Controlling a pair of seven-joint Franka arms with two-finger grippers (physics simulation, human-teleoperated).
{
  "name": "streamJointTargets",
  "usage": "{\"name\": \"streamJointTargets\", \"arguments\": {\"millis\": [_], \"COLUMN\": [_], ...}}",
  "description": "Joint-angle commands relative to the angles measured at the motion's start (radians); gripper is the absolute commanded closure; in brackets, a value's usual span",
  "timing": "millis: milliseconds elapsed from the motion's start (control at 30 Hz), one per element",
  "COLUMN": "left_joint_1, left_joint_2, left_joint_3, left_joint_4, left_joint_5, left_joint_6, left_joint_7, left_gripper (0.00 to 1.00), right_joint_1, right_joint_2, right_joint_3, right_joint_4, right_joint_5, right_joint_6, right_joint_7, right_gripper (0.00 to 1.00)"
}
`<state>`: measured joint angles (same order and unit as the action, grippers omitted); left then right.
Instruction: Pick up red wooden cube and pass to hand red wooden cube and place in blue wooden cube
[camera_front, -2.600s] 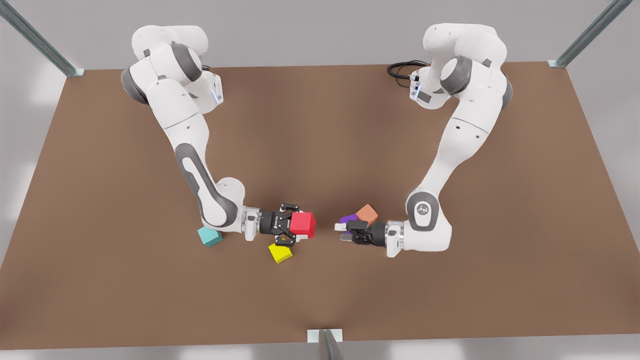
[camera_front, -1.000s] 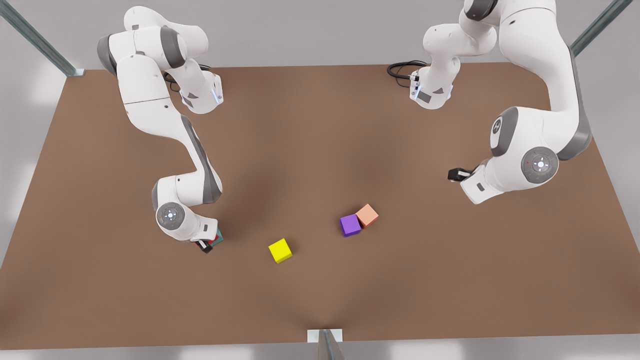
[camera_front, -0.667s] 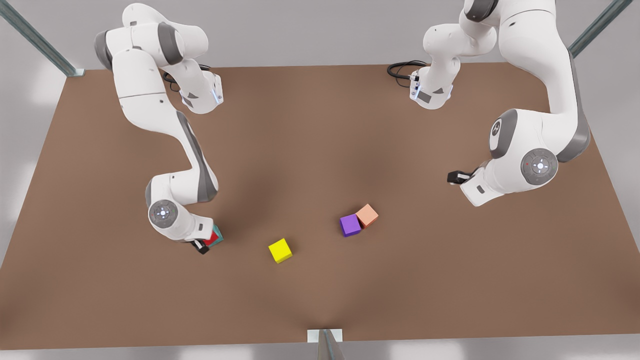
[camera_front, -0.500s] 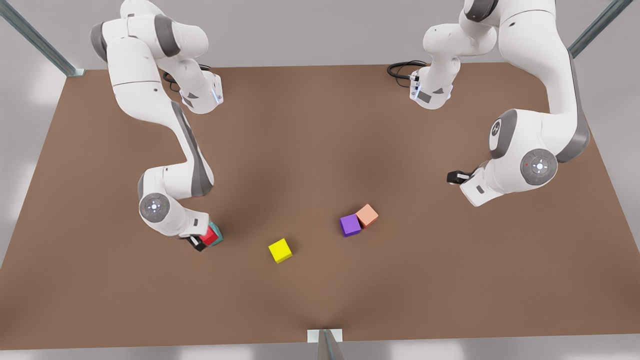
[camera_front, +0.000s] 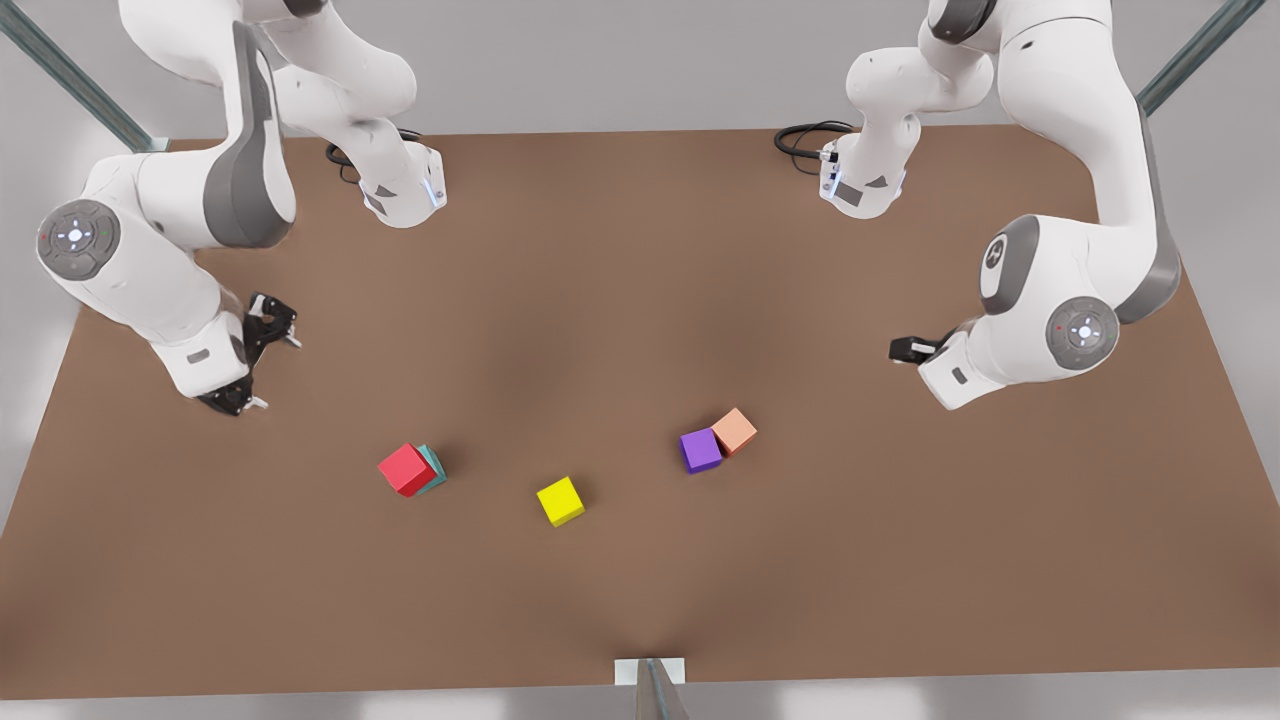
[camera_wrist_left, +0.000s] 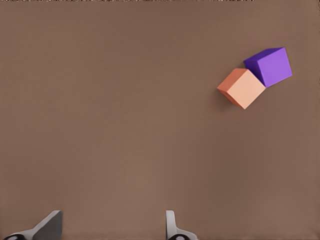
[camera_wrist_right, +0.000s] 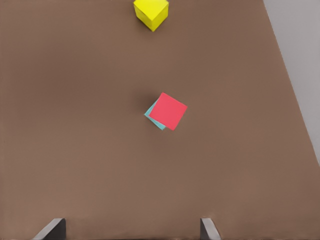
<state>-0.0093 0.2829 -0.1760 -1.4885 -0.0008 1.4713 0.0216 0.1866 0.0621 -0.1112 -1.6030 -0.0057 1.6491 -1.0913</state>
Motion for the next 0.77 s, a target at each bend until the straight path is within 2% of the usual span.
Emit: {"name": "streamJointTargets", "arguments": {"millis": [0, 133, 733], "left_joint_1": [-0.003, -0.003, -0.012], "left_joint_2": [-0.001, -0.001, 0.042], "left_joint_3": [0.0, 0.0, 0.0], "left_joint_4": [0.004, 0.004, 0.04], "left_joint_5": [-0.001, -0.002, 0.004], "left_joint_6": [-0.016, -0.016, -0.039], "left_joint_7": [0.051, 0.049, 0.043], "left_gripper": [0.0, 0.0, 0.0], "right_joint_1": [-0.01, -0.018, -0.038], "right_joint_2": [-0.041, -0.081, -0.038], "right_joint_3": [-0.004, -0.012, -0.013], "right_joint_4": [-0.034, -0.063, -0.021], "right_joint_5": [-0.001, -0.011, 0.01], "right_joint_6": [-0.071, -0.049, -0.068], "right_joint_7": [1.208, 1.225, 1.18], "right_gripper": [0.0, 0.0, 0.0]}}
